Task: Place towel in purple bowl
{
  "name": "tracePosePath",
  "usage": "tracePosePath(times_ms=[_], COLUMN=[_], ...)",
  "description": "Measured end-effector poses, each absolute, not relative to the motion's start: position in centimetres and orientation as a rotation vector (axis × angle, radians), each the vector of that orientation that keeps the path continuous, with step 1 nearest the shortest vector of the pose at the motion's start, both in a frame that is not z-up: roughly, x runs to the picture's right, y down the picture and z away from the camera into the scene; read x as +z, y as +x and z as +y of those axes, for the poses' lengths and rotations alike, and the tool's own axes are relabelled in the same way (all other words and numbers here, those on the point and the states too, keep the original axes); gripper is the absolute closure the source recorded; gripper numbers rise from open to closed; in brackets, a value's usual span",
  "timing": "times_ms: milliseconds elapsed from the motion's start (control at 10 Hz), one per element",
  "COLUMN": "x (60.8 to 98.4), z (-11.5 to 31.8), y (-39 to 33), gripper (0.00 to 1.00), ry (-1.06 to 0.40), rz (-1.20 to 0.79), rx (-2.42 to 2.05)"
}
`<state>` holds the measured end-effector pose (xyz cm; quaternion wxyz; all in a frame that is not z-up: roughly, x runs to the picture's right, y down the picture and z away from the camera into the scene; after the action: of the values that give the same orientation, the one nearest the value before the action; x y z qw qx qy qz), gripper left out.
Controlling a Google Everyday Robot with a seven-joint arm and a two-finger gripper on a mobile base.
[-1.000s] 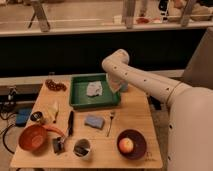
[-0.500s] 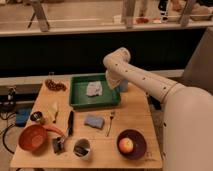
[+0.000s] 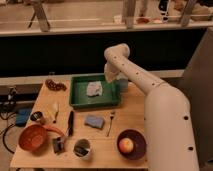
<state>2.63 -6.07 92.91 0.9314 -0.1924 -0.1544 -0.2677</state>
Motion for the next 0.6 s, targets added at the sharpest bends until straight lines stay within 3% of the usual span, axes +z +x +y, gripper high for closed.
tracePosePath(times_ms=[600], x=[94.1], z=[-4.8], y=[-1.1], gripper=[0.2], ry=[-0.318], rz=[-0.459], rx=[-0.564])
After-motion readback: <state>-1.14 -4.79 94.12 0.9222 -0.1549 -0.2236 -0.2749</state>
